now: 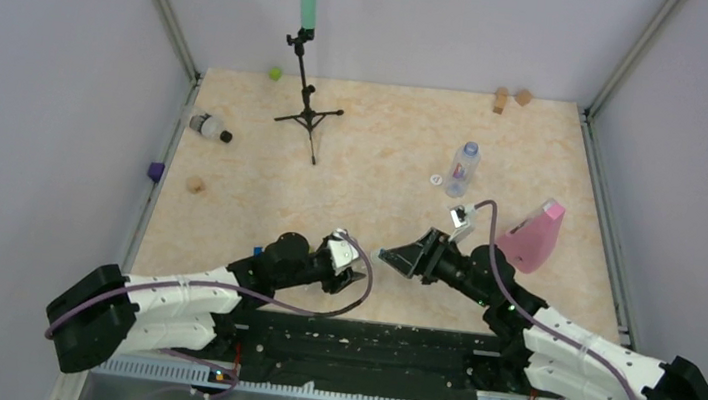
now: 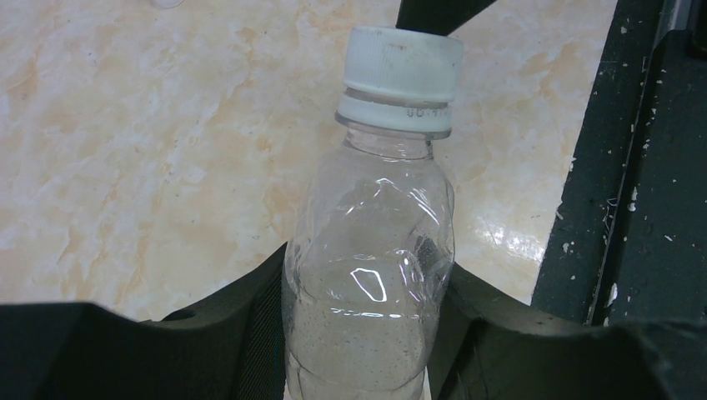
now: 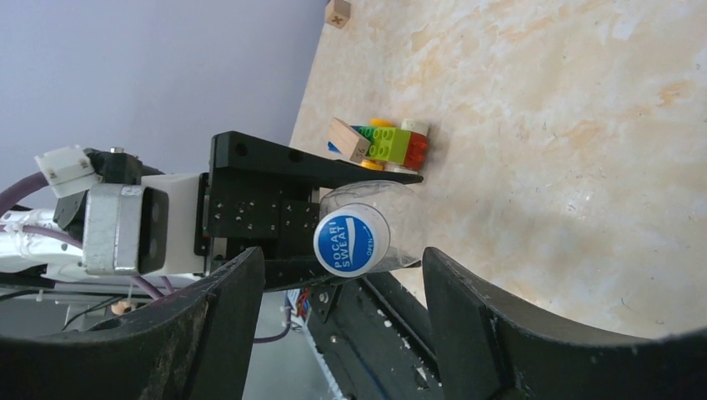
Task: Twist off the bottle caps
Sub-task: Unscrew the bottle cap from the plastic bottle.
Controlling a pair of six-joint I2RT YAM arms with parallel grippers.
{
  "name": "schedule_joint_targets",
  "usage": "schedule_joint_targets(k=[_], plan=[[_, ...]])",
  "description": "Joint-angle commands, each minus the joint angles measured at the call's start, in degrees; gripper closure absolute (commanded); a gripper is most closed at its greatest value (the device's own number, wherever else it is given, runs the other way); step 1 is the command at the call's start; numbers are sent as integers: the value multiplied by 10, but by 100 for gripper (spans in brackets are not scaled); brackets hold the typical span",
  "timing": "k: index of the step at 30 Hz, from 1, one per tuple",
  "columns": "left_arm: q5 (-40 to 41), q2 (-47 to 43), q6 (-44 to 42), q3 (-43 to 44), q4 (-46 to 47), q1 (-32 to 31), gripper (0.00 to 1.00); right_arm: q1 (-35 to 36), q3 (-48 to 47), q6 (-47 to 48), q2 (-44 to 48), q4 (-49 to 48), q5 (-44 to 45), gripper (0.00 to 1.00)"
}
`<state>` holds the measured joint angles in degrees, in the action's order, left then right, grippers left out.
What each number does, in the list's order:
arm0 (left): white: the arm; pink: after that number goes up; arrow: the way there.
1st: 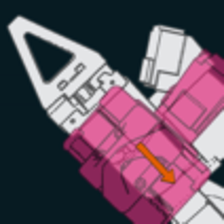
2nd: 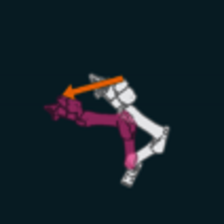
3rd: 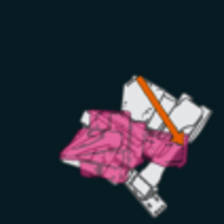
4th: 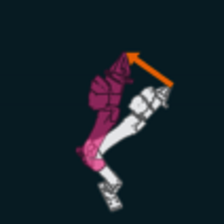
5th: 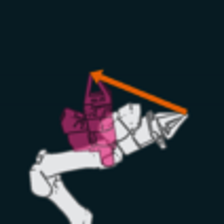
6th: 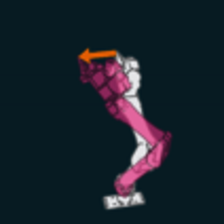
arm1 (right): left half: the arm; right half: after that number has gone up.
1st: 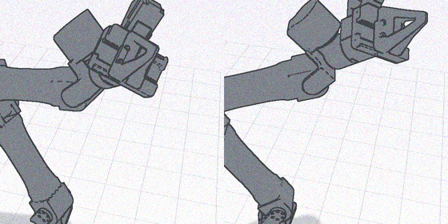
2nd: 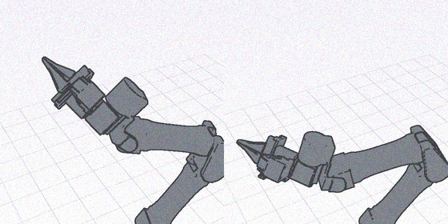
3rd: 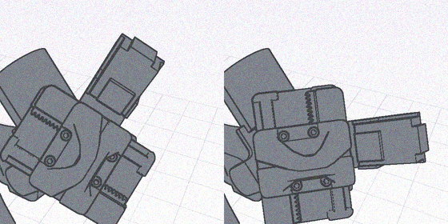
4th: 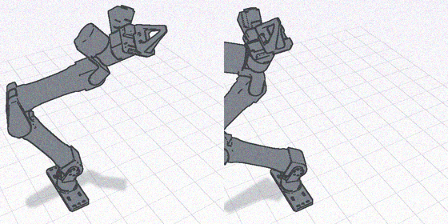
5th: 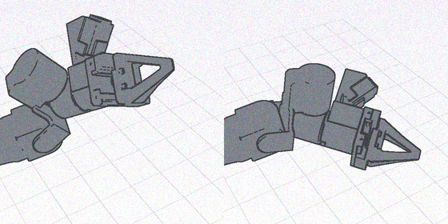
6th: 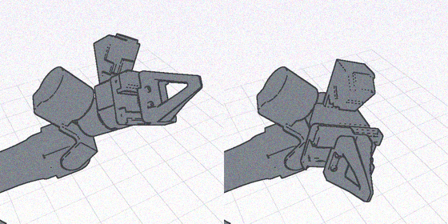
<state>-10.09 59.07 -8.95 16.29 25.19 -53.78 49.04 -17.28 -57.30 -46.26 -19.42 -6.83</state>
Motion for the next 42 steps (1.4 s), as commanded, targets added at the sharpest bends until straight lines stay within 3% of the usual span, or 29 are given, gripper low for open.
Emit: schedule_joint_targets(k=[1,14,19,24,29,35,42], plan=[[1,5,-1,29,16,-1,100,7,-28,-18,-25,-26,-2,33],[-1,11,-9,34,11,-1,100,8,-23,-23,-55,-69,4,48],[-5,13,-9,37,10,-1,100,8,-30,-22,-63,-65,5,48],[-3,13,-8,34,10,-1,100,9,-34,-14,-75,-68,-7,64],[0,11,-9,31,10,-1,100,14,-46,9,-88,-42,-6,68],[2,7,-6,23,16,-1,100,17,-64,146,-93,-31,-73,86],[-14,3,-3,16,26,0,100,17,-53,380,-99,-82,-189,90]])
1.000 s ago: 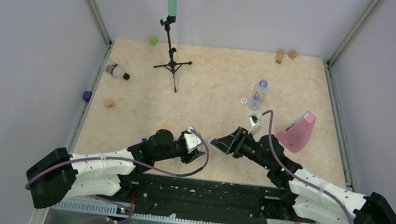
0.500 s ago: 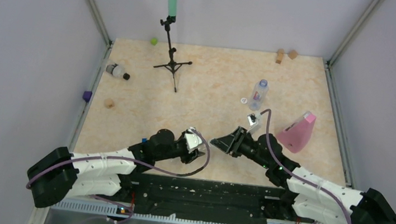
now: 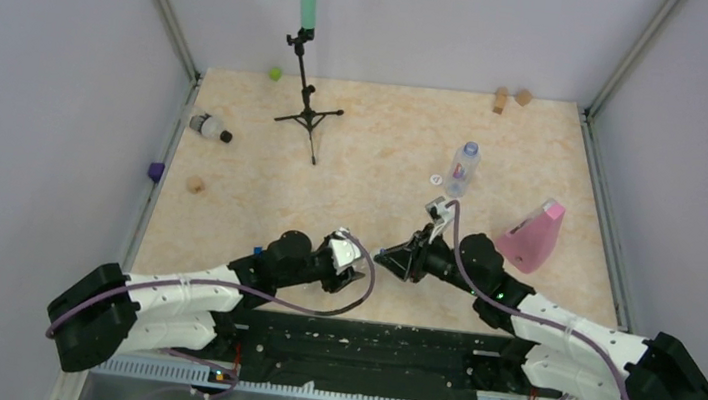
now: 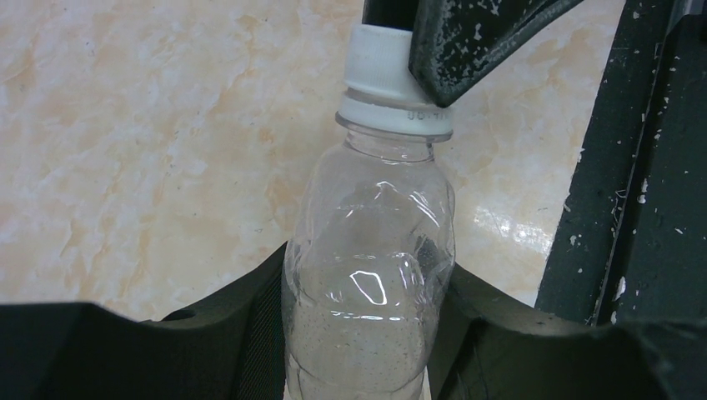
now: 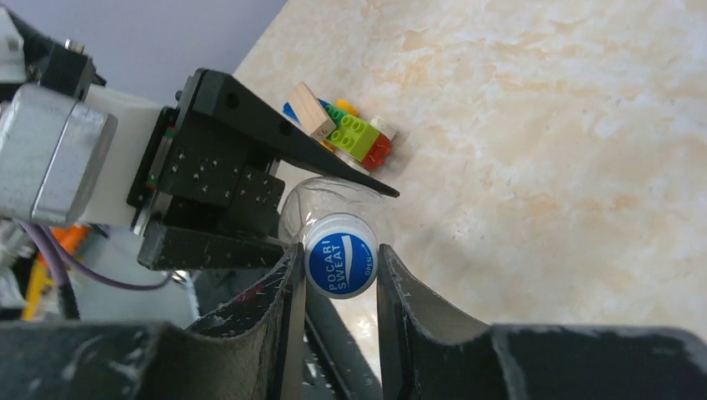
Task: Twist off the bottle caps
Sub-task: Unscrew the bottle cap from the plastic bottle.
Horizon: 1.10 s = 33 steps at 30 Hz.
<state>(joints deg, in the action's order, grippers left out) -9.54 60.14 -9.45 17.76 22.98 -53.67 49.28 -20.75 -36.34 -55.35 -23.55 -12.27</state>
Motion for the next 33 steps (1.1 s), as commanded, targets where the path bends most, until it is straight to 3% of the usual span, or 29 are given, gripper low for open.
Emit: schedule_joint_targets(k=[1,10,14,17,20,23,25,29,33], plan=[[-20,-8,1,0,51,-2,100,15,-20,204,-9,-43,-159,91],[-23,-25,-6,-19,66,-2,100,15,-27,512,-37,-32,-374,96],[-23,-27,-11,-20,68,-1,100,15,-29,601,-42,1,-400,94],[-22,-25,-12,-20,67,-1,100,15,-22,588,-41,-19,-373,91],[-17,-21,-14,-19,64,-1,100,14,-1,515,-37,-83,-324,78],[-14,-21,-14,-19,60,-1,100,15,22,458,-26,-126,-276,53],[-12,-23,-14,-16,53,-1,100,14,31,434,-8,-131,-228,50],[3,-37,-10,5,-9,-1,100,15,43,403,57,-98,-126,33],[6,-40,-6,-13,29,-1,100,14,64,326,113,-119,-92,29]])
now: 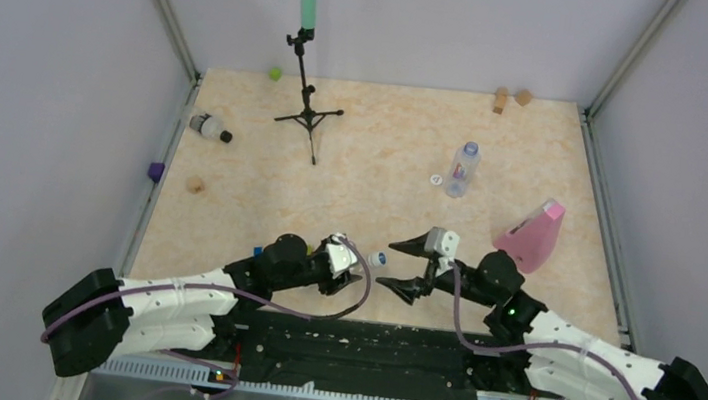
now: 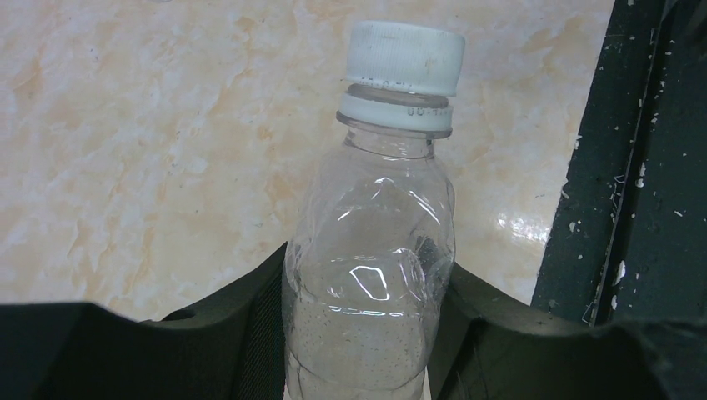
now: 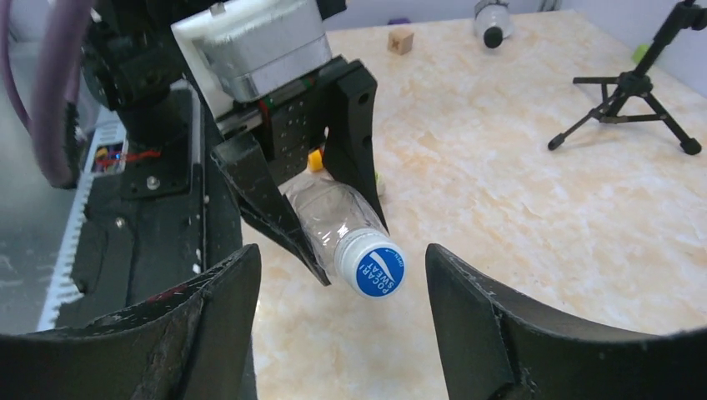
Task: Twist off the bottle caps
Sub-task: Unscrew the bottle cap from the plastic bottle.
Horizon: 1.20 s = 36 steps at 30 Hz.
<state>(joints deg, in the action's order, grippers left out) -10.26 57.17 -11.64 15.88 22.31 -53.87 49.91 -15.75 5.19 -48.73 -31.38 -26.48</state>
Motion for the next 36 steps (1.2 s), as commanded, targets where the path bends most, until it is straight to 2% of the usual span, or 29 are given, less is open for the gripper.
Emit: schedule_joint_targets(k=[1,5,7,12,14,17,19,24,30,36], plan=[[15,-11,19,2,43,1,100,8,19,-114,55,-48,56,29],[26,-11,25,3,41,1,100,8,19,-231,70,-27,142,30],[32,-13,27,2,40,0,100,8,6,-291,66,12,194,33],[41,-22,32,0,46,1,100,8,-29,-453,54,122,296,33],[42,-22,36,-1,60,1,100,8,-18,-543,52,105,309,34],[35,-15,36,1,68,1,100,8,25,-633,43,0,270,36],[35,-8,34,7,59,1,100,8,28,-655,35,-24,255,36],[34,3,34,12,62,1,100,9,-7,-651,24,34,260,35],[29,10,31,17,61,1,100,10,-10,-679,-8,9,263,35],[36,10,30,15,56,1,100,26,-38,-667,-46,12,284,35]])
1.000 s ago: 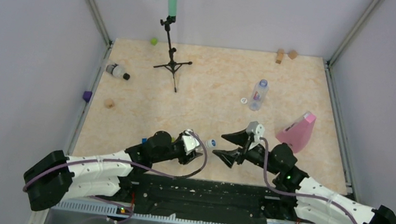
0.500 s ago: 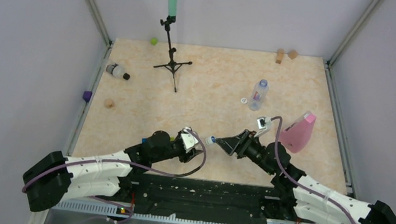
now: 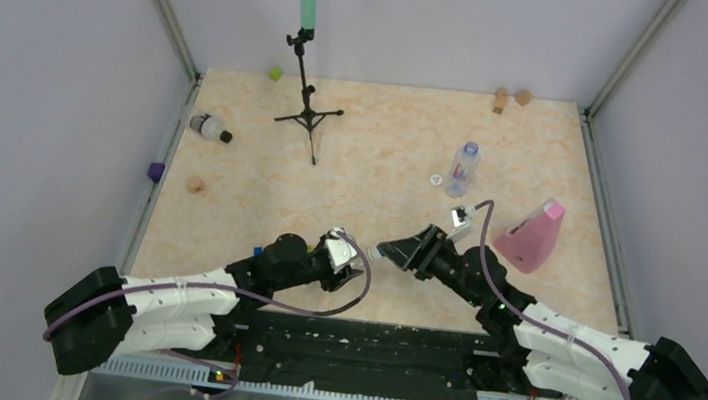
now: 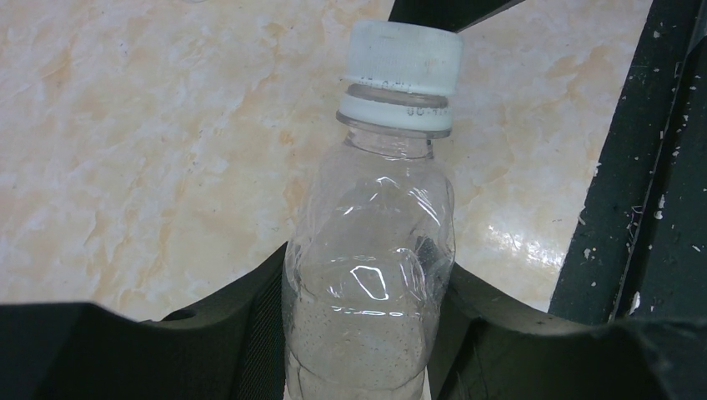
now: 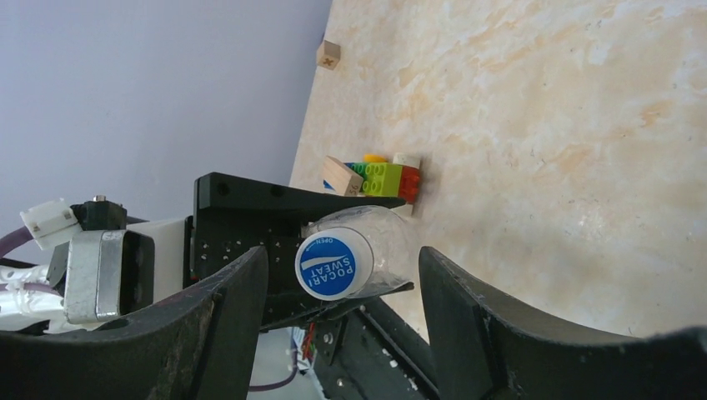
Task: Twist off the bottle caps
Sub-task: Unscrew the bottle cap from the plastic bottle.
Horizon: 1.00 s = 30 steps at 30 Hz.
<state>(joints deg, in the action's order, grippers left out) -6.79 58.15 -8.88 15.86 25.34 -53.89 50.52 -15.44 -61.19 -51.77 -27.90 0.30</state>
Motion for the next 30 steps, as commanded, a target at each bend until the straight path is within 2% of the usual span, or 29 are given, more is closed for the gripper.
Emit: schedule_joint_targets(k=[1,7,11,12,16,19,23,24,26,30], plan=[[2,-1,2,14,26,1,100,23,-43,-1,-20,-23,20,35],[1,2,2,11,30,1,100,40,-57,13,-47,-19,34,41],[4,3,1,9,26,1,100,51,-68,29,-67,-10,42,52],[6,1,1,8,25,1,100,52,-70,33,-71,-7,44,61],[9,-8,2,4,21,1,100,52,-81,63,-85,6,35,84],[10,-16,1,-2,26,1,100,52,-89,104,-89,9,5,86],[12,-21,0,-10,32,1,100,52,-89,211,-87,-3,-50,87],[11,-21,0,-12,35,1,100,52,-82,238,-87,-17,-61,88],[6,-23,-1,-15,41,1,100,52,-67,293,-86,-53,-78,99],[1,-30,-1,-22,50,1,100,52,-31,361,-84,-170,-121,100]])
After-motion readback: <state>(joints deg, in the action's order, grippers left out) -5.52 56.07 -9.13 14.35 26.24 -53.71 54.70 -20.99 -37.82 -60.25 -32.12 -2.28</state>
